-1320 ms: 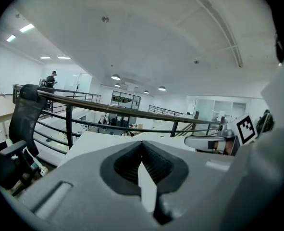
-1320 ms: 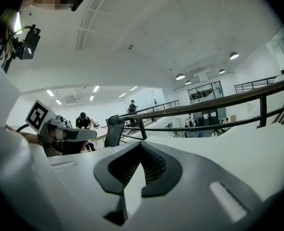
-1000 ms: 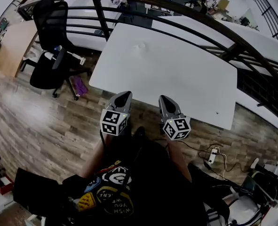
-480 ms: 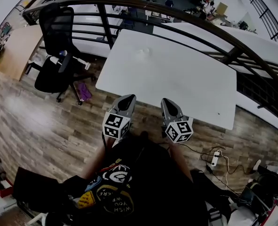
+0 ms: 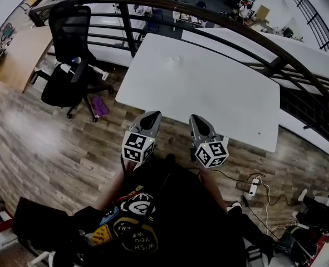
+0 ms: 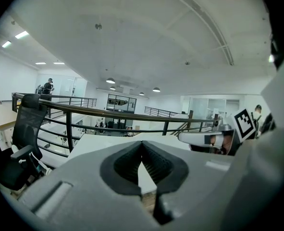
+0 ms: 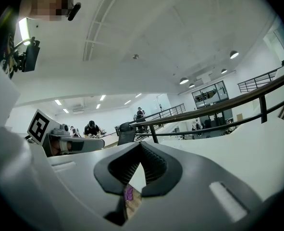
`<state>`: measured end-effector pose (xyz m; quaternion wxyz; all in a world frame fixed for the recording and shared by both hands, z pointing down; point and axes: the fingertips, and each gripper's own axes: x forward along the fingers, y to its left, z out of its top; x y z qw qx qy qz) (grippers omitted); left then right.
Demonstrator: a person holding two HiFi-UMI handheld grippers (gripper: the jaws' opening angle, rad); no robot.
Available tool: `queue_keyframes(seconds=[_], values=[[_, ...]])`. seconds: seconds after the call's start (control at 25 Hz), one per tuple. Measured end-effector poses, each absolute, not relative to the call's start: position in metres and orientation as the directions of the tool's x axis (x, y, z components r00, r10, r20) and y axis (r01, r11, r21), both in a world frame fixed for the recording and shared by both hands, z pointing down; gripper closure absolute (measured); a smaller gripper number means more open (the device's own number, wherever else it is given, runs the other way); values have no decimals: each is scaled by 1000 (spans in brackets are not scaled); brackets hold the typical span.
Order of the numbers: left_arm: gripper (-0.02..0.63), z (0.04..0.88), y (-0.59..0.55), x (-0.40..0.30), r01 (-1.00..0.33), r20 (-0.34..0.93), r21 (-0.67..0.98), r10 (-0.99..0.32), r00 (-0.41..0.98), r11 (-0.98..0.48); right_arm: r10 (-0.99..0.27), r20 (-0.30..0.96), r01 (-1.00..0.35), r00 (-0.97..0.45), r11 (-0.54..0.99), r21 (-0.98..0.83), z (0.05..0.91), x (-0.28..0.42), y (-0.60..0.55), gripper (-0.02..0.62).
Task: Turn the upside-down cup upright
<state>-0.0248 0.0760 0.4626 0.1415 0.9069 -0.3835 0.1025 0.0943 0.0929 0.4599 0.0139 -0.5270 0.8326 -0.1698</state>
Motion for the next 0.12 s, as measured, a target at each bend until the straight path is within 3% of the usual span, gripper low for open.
queue_keyframes(seconds=[0.12], values=[[601, 462, 76, -25, -718, 302, 177, -657, 691, -673, -882, 154, -871, -446, 387, -302, 458, 92, 93, 600]])
